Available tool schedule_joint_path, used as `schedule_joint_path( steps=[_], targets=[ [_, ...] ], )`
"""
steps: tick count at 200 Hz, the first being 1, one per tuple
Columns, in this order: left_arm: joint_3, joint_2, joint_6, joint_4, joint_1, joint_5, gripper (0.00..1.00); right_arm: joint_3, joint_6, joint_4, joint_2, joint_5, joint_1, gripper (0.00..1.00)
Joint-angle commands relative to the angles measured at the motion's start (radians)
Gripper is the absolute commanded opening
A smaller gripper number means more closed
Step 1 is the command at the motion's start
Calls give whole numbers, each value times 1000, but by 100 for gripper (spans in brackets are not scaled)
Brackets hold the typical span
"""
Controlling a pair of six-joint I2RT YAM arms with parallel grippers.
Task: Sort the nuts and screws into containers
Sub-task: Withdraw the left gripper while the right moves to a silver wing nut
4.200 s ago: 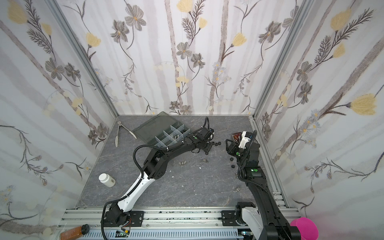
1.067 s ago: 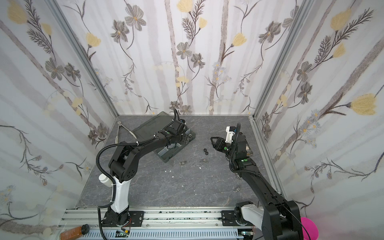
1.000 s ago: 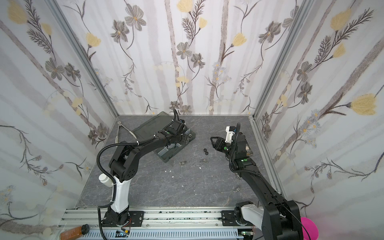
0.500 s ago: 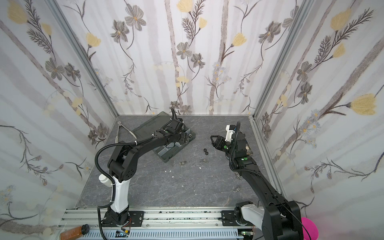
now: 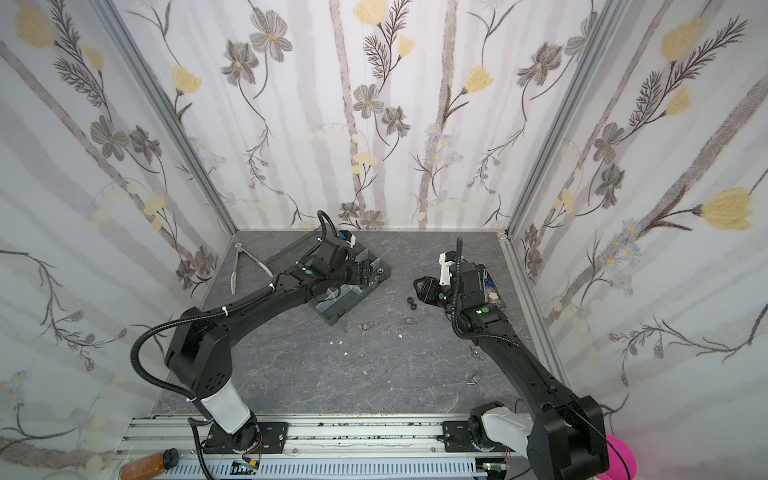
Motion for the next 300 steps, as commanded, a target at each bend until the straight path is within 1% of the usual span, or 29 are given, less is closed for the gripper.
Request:
schedule_joint_path(
  steps=[1, 48, 62, 90, 102, 114, 144, 179, 199, 235, 300],
  targets=[
    [-64, -84, -41, 38, -6, 4, 90, 9, -29, -75, 21, 43, 19, 58],
    [-180, -272, -52, 6, -29, 24, 93, 4, -20, -106, 87, 64, 66, 60],
    [-192, -321, -40, -23, -35, 26, 94, 10, -23, -133, 109, 72, 72, 60],
    [-195, -406, -2, -96, -39, 16, 96, 11, -17, -190, 113, 126, 74, 62],
    [-193, -417, 15, -123, -39, 14, 96, 5, -2, -204, 103, 153, 72, 63],
    [-190, -458, 28, -145, -40, 15, 97, 0, 15, -226, 101, 178, 72, 63],
    [-190, -484, 56, -184, -40, 21, 97, -8, 49, -274, 105, 225, 72, 62],
    [-229, -530, 57, -159, -39, 11, 98, -29, 54, -227, 117, 173, 77, 62],
    [-247, -533, 58, -145, -39, 2, 99, -29, 57, -187, 172, 113, 96, 62],
    [-265, -516, 58, -138, -37, 2, 99, -15, 78, -120, 264, 92, 139, 64],
    [-279, -527, 67, -137, -38, -35, 99, -48, 180, 28, 340, 30, 155, 64]
  ],
)
